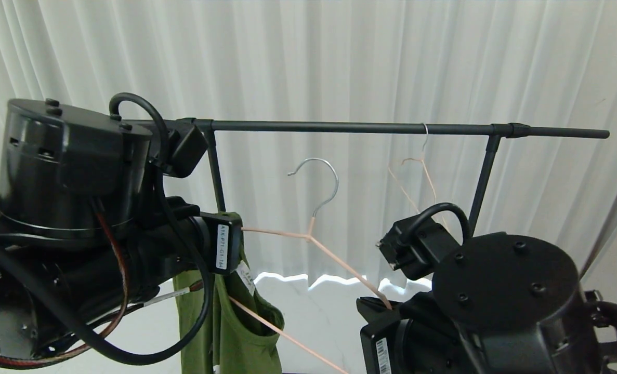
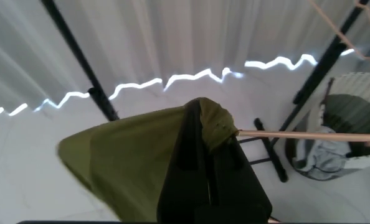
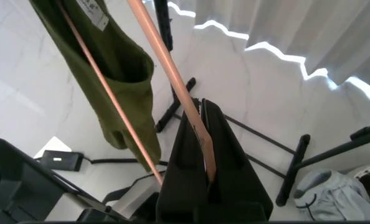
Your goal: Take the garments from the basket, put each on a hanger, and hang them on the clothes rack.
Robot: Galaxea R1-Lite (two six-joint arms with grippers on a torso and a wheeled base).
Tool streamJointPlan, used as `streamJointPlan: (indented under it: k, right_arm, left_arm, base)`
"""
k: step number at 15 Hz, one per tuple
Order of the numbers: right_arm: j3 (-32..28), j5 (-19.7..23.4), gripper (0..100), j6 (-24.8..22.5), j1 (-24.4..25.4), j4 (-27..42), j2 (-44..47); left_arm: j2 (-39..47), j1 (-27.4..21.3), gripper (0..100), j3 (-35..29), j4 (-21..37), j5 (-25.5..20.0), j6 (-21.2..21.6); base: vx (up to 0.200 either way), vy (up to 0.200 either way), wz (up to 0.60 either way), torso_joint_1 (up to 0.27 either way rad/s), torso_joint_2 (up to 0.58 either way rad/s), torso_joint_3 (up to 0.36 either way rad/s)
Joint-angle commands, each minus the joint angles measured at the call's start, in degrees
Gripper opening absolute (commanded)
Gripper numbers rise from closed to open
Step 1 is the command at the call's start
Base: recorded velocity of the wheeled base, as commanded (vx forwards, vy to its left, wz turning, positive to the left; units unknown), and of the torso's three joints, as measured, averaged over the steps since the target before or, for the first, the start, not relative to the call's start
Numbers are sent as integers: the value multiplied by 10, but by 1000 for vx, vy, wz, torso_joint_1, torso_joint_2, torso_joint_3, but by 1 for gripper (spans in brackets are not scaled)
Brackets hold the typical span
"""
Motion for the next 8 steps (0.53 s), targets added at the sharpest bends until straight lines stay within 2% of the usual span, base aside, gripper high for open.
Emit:
streamJointPlan:
  k: [1,8]
  right_arm:
    - [-2,0,0,-1,4,-6,16]
    - [-65,1,0,0,3,-11,86]
  left_arm:
    - [-1,-20,0,-11,1,0,-8]
    - [-5,-74,0,-16,1,-1,-21]
  base:
    - [0,0,0,0,0,0]
    - [0,0,0,0,0,0]
